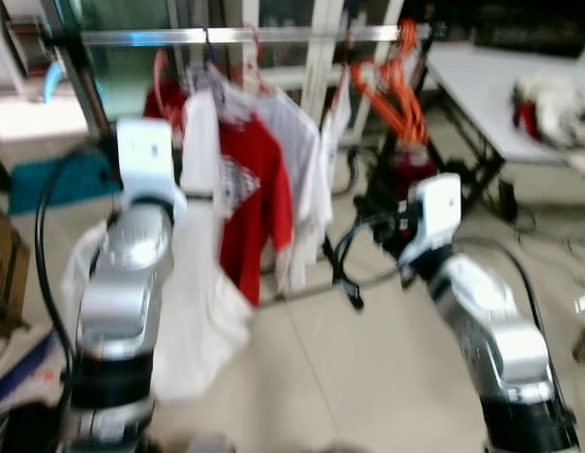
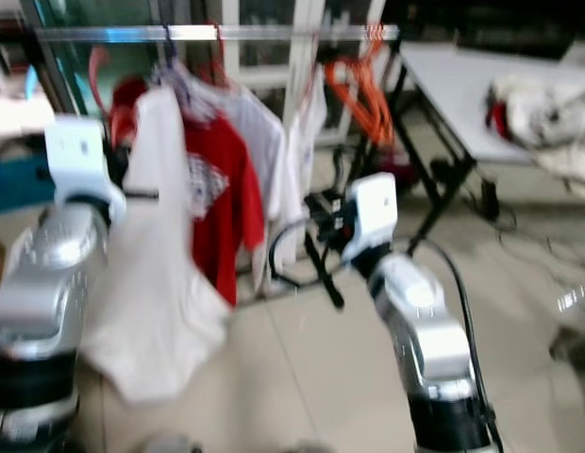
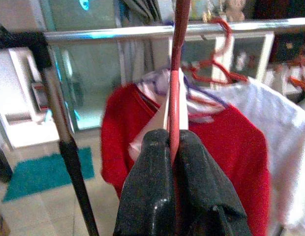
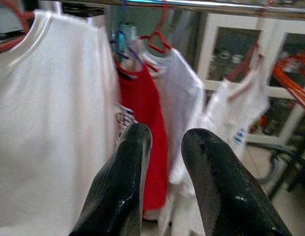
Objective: Hang hanger
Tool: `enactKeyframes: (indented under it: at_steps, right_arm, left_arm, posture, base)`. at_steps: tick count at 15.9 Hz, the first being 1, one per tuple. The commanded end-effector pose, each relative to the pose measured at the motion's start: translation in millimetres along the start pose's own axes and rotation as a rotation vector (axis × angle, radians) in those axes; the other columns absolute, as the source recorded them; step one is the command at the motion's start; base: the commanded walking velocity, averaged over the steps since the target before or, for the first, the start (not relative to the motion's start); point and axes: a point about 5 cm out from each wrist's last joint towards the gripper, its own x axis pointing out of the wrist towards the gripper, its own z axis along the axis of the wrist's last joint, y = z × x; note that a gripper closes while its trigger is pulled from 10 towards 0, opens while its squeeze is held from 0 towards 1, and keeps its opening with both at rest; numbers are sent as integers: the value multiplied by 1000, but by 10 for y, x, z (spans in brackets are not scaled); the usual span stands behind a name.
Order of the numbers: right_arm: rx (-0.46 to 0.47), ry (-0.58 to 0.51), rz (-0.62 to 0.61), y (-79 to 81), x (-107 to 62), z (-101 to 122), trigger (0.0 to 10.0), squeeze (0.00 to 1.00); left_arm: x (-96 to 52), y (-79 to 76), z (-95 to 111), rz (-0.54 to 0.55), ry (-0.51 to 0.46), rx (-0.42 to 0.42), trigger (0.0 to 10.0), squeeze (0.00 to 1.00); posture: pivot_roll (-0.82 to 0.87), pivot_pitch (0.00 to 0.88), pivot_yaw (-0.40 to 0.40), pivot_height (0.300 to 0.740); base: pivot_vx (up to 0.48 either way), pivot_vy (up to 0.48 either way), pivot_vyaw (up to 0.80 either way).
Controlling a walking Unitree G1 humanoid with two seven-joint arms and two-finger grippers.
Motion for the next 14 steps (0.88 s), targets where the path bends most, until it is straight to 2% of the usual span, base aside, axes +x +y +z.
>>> enactKeyframes:
  at_steps: [1, 3, 4, 7, 8, 10, 11, 13, 14]
  right_arm:
    - [-10, 0, 57, 72, 29, 28, 10000, 0]
    - [-30, 17, 81, -6, -18, 24, 10000, 0]
    - [-8, 26, 77, -29, -24, 22, 10000, 0]
    - [-46, 31, 63, -51, -6, 14, 10000, 0]
    - [-24, 24, 37, -69, 6, 10, 10000, 0]
    - [42, -34, 25, -68, -16, 81, 10000, 0]
    - [169, -139, 90, 0, -63, 215, 10000, 0]
    - [319, -261, 221, 104, -161, 383, 10000, 0]
    - [339, -261, 262, 132, -205, 393, 10000, 0]
  left_arm:
    - [26, 63, 75, 30, -38, 26, 10000, 0]
    - [-3, 145, 74, 88, -27, 33, 10000, 0]
    - [-9, 141, 77, 80, -29, 36, 10000, 0]
    - [-3, 97, 46, 58, -25, 49, 10000, 0]
    - [11, 64, 52, 44, -23, 40, 10000, 0]
    - [16, 53, 72, 36, -25, 45, 10000, 0]
    - [18, 45, 75, 25, -23, 44, 10000, 0]
    - [25, 30, 69, 8, -15, 54, 10000, 0]
    - [28, 24, 55, 2, -16, 64, 10000, 0]
  posture:
    - [60, 60, -82, 740]
    - [65, 66, -78, 740]
    - [66, 67, -78, 740]
    - [71, 68, -82, 740]
    - [71, 69, -82, 740]
    - [66, 76, -77, 740]
    - [65, 79, -74, 740]
    - [60, 83, -64, 740]
    - [59, 81, -52, 740]
  base:
    - [416, 0, 0]
    - [420, 0, 0]
    - [420, 0, 0]
    - [423, 0, 800]
    - [420, 0, 0]
    - [420, 0, 0]
    - [428, 0, 0]
    - [424, 0, 0]
    - [424, 0, 0]
